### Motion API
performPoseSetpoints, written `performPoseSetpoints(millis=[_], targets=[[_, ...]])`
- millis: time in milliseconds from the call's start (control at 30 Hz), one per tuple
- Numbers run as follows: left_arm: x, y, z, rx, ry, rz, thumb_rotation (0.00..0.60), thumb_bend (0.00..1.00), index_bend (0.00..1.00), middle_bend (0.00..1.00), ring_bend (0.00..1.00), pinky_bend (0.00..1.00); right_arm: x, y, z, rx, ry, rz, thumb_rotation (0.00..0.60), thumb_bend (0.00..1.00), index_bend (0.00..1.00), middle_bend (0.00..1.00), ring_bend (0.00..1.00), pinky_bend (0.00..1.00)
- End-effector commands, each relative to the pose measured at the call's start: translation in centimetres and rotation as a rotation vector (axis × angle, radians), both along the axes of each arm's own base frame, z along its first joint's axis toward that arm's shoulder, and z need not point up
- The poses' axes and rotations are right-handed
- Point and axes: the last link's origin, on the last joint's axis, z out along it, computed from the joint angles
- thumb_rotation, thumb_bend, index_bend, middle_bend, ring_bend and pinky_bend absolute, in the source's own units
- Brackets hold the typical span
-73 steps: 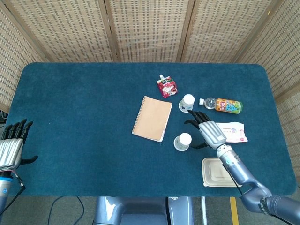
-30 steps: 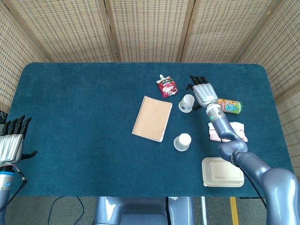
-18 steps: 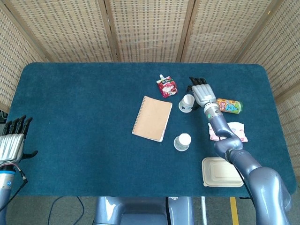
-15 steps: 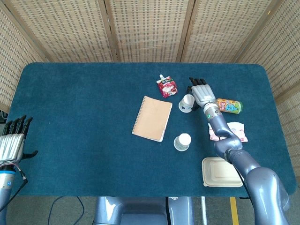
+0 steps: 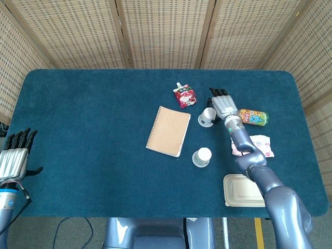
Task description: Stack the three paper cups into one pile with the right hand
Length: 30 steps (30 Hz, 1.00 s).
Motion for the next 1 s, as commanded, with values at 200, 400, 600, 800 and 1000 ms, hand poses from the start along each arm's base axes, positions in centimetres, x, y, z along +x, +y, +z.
performPoseSetpoints(millis=[200,400,600,800,1000], targets=[[0.2,-0.1,-0.1,-0.007,-0.004,-0.008,0.6,0.01,0.0,0.0,0.0,0.02,0.6,-0.1,1.4,-0.029,-0.029,0.058,0.6,0.25,0.52,0.1,0.0,0.0],[0.4,-0.3,0.0,-0.008,-0.008,-0.017,0.6,0.01,0.0,0.0,0.0,0.02,1.0,0.4,3.9,-0.061,-0.088,0.105,0.6,0.25,0.52,0.09,0.0,0.0],[0.6,-0.5,0.1,-0.009,-0.014,-0.029,0.6,0.01,0.0,0.0,0.0,0.02,1.1,2.7,7.0,-0.089,-0.103,0.184,0.6,0.25,0.52,0.09,0.0,0.0],[0.9,-0.9,0.1,-0.015,-0.021,-0.045,0.6,0.01,0.0,0.0,0.0,0.02,1.0,6.2,10.3,-0.11,-0.098,0.203,0.6,0.25,0.52,0.09,0.0,0.0],[1.5,-1.3,0.0,-0.025,-0.025,-0.073,0.6,0.01,0.0,0.0,0.0,0.02,1.0,10.4,12.6,-0.1,-0.101,0.189,0.6,0.25,0.52,0.09,0.0,0.0]])
